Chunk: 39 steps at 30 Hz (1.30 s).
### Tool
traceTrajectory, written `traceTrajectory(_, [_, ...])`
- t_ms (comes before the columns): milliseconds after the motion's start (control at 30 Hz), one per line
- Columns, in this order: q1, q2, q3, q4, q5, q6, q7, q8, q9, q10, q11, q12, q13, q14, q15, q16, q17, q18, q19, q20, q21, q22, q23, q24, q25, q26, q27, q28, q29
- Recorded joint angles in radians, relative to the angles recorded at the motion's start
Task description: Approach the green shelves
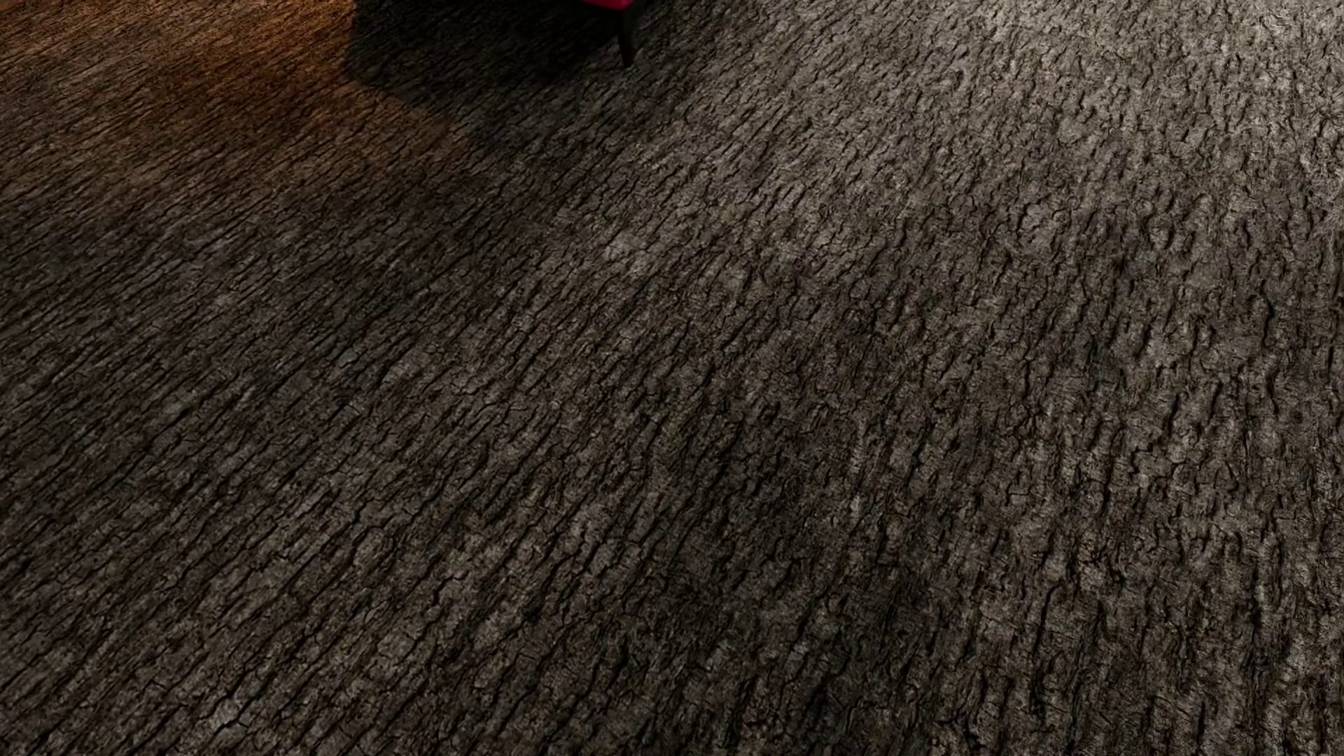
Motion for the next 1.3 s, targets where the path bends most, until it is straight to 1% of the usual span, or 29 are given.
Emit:
traceTrajectory(67, [-0.171,0.148,0.092,-0.085,0.084,0.005,0.0,0.0,0.002,0.073,-0.142,0.045,-0.074,-0.029,-0.151,-0.005,-0.023,0.0,0.0,-0.048,-0.053,0.054,-0.059,0.0,0.0,0.0,0.0,0.0,0.0])
traceTrajectory(133, [-0.335,0.364,0.174,-0.158,0.134,0.004,0.0,0.0,0.007,-0.022,-0.326,0.089,-0.127,-0.03,-0.309,-0.001,-0.053,0.0,0.0,-0.105,-0.084,0.082,-0.162,0.0,0.0,0.0,0.0,0.0,0.0])
traceTrajectory(167, [-0.416,0.46,0.233,-0.182,0.131,-0.001,0.0,0.0,0.0,-0.095,-0.397,0.11,-0.15,-0.02,-0.38,0.001,-0.064,0.0,0.0,-0.12,-0.096,0.096,-0.202,0.0,0.0,0.0,0.0,0.0,0.0])
traceTrajectory(233, [-0.558,0.603,0.328,-0.171,0.106,-0.019,0.0,0.0,-0.002,-0.274,-0.464,0.121,-0.209,0.041,-0.473,0.012,-0.086,0.0,0.0,-0.139,-0.111,0.138,-0.295,0.0,0.0,0.0,0.0,0.0,0.0])
traceTrajectory(300, [-0.635,0.749,0.391,-0.153,0.078,-0.031,0.0,0.0,0.0,-0.472,-0.484,0.118,-0.267,0.068,-0.535,0.035,-0.108,0.0,0.0,-0.157,-0.08,0.183,-0.351,0.0,0.0,0.0,0.0,0.0,0.0])
traceTrajectory(367, [-0.671,0.829,0.462,-0.136,0.021,-0.04,0.0,0.0,-0.011,-0.52,-0.474,0.105,-0.296,0.028,-0.462,0.052,-0.117,0.0,0.0,-0.164,-0.024,0.217,-0.34,0.0,0.0,0.0,0.0,0.0,0.0])
traceTrajectory(433, [-0.689,0.827,0.499,-0.158,-0.043,-0.08,0.0,0.0,-0.02,-0.357,-0.333,0.083,-0.276,0.017,-0.212,0.061,-0.088,0.0,0.0,-0.173,0.041,0.261,-0.256,0.0,0.0,0.0,0.0,0.0,0.0])
traceTrajectory(467, [-0.687,0.778,0.484,-0.175,-0.07,-0.098,0.0,0.0,-0.016,-0.246,-0.186,0.062,-0.259,0.008,-0.046,0.055,-0.068,0.0,0.0,-0.184,0.084,0.287,-0.201,0.0,0.0,0.0,0.0,0.0,0.0])
traceTrajectory(500, [-0.624,0.719,0.442,-0.208,-0.084,-0.094,0.0,0.0,0.014,-0.169,0.007,0.035,-0.233,-0.04,0.106,0.038,-0.067,0.0,0.0,-0.182,0.124,0.293,-0.169,0.0,0.0,0.0,0.0,0.0,0.0])
traceTrajectory(533, [-0.534,0.628,0.379,-0.244,-0.087,-0.081,0.0,0.0,0.033,-0.157,0.217,0.007,-0.208,-0.091,0.166,0.016,-0.068,0.0,0.0,-0.171,0.159,0.275,-0.145,0.0,0.0,0.0,0.0,0.0,0.0])
traceTrajectory(567, [-0.438,0.524,0.291,-0.275,-0.084,-0.07,0.0,0.0,0.04,-0.184,0.424,-0.027,-0.185,-0.12,0.106,-0.005,-0.062,0.0,0.0,-0.186,0.192,0.255,-0.12,0.0,0.0,0.0,0.0,0.0,0.0])
traceTrajectory(600, [-0.325,0.405,0.218,-0.283,-0.061,-0.052,0.0,0.0,0.031,-0.255,0.475,-0.037,-0.132,-0.114,0.066,-0.011,-0.046,0.0,0.0,-0.153,0.203,0.171,-0.089,0.0,0.0,0.0,0.0,0.0,0.0])
traceTrajectory(633, [-0.209,0.284,0.147,-0.283,-0.034,-0.034,0.0,0.0,0.023,-0.333,0.481,-0.05,-0.08,-0.103,0.046,-0.019,-0.03,0.0,0.0,-0.118,0.199,0.087,-0.056,0.0,0.0,0.0,0.0,0.0,0.0])
traceTrajectory(667, [-0.081,0.182,0.075,-0.278,-0.013,-0.019,0.0,0.0,0.019,-0.423,0.387,-0.062,-0.026,-0.085,0.073,-0.021,-0.018,0.0,0.0,-0.085,0.18,-0.002,-0.03,0.0,0.0,0.0,0.0,0.0,0.0])
traceTrajectory(733, [0.146,0.041,-0.06,-0.257,0.009,-0.007,0.0,0.0,0.019,-0.568,0.014,-0.121,0.049,-0.062,0.18,-0.002,-0.041,0.0,0.0,-0.041,0.267,-0.153,-0.009,0.0,0.0,0.0,0.0,0.0,0.0])
traceTrajectory(767, [0.238,-0.011,-0.116,-0.242,0.011,-0.003,0.0,0.0,0.018,-0.617,-0.174,-0.162,0.082,-0.078,0.132,0.012,-0.051,0.0,0.0,-0.006,0.287,-0.215,-0.006,0.0,0.0,0.0,0.0,0.0,0.0])
traceTrajectory(800, [0.32,-0.054,-0.164,-0.229,0.008,0.001,0.0,0.0,0.011,-0.652,-0.323,-0.206,0.113,-0.109,-0.045,0.029,-0.062,0.0,0.0,0.018,0.298,-0.265,-0.005,0.0,0.0,0.0,0.0,0.0,0.0])
traceTrajectory(833, [0.388,-0.1,-0.208,-0.21,-0.001,0.009,0.0,0.0,0.005,-0.665,-0.382,-0.247,0.139,-0.136,-0.269,0.044,-0.075,0.0,0.0,0.037,0.311,-0.301,-0.005,0.0,0.0,0.0,0.0,0.0,0.0])
traceTrajectory(867, [0.441,-0.142,-0.261,-0.179,-0.019,0.015,0.0,0.0,0.004,-0.66,-0.373,-0.274,0.157,-0.134,-0.383,0.054,-0.081,0.0,0.0,0.072,0.319,-0.32,0.008,0.0,0.0,0.0,0.0,0.0,0.0])
traceTrajectory(900, [0.477,-0.175,-0.316,-0.139,-0.031,0.019,0.0,0.0,0.006,-0.632,-0.357,-0.283,0.168,-0.078,-0.31,0.059,-0.079,0.0,0.0,0.104,0.318,-0.319,0.035,0.0,0.0,0.0,0.0,0.0,0.0])
traceTrajectory(933, [0.49,-0.205,-0.345,-0.104,-0.029,0.025,0.0,0.0,0.002,-0.574,-0.31,-0.274,0.177,0.052,-0.099,0.058,-0.07,0.0,0.0,0.111,0.312,-0.299,0.062,0.0,0.0,0.0,0.0,0.0,0.0])
traceTrajectory(967, [0.46,-0.26,-0.344,-0.045,0.007,0.063,0.0,0.0,-0.024,-0.478,-0.228,-0.258,0.191,0.282,0.199,0.043,-0.056,0.0,0.0,0.108,0.3,-0.268,0.096,0.0,0.0,0.0,0.0,0.0,0.0])
traceTrajectory(1000, [0.406,-0.218,-0.281,-0.048,0.049,0.071,0.0,0.0,-0.014,-0.31,-0.146,-0.227,0.165,0.409,0.199,0.023,-0.051,0.0,0.0,0.086,0.317,-0.203,0.113,0.0,0.0,0.0,0.0,0.0,0.0])
traceTrajectory(1033, [0.318,-0.158,-0.218,-0.051,0.091,0.079,0.0,0.0,-0.007,-0.124,-0.106,-0.2,0.135,0.456,0.174,0.004,-0.046,0.0,0.0,0.055,0.321,-0.139,0.115,0.0,0.0,0.0,0.0,0.0,0.0])
traceTrajectory(1067, [0.211,-0.059,-0.153,-0.061,0.127,0.08,0.0,0.0,0.003,0.053,-0.127,-0.173,0.1,0.365,0.121,-0.011,-0.041,0.0,0.0,0.005,0.3,-0.076,0.092,0.0,0.0,0.0,0.0,0.0,0.0])
traceTrajectory(1133, [0.01,0.191,-0.009,-0.114,0.16,0.048,0.0,0.0,0.016,0.208,-0.24,-0.099,0.013,0.101,-0.002,-0.029,-0.038,0.0,0.0,-0.112,0.223,0.059,0.009,0.0,0.0,0.0,0.0,0.0,0.0])
traceTrajectory(1167, [-0.088,0.317,0.056,-0.139,0.155,0.029,0.0,0.0,0.019,0.176,-0.305,-0.053,-0.03,0.035,-0.079,-0.031,-0.041,0.0,0.0,-0.155,0.172,0.119,-0.052,0.0,0.0,0.0,0.0,0.0,0.0])
traceTrajectory(1200, [-0.179,0.429,0.117,-0.151,0.139,0.012,0.0,0.0,0.017,0.079,-0.364,-0.005,-0.072,0.018,-0.163,-0.03,-0.045,0.0,0.0,-0.188,0.108,0.173,-0.12,0.0,0.0,0.0,0.0,0.0,0.0])
traceTrajectory(1300, [-0.34,0.657,0.288,-0.139,0.061,-0.026,0.0,0.0,-0.01,-0.443,-0.446,0.125,-0.204,0.056,-0.369,-0.015,-0.071,0.0,0.0,-0.197,-0.06,0.256,-0.322,0.0,0.0,0.0,0.0,0.0,0.0])
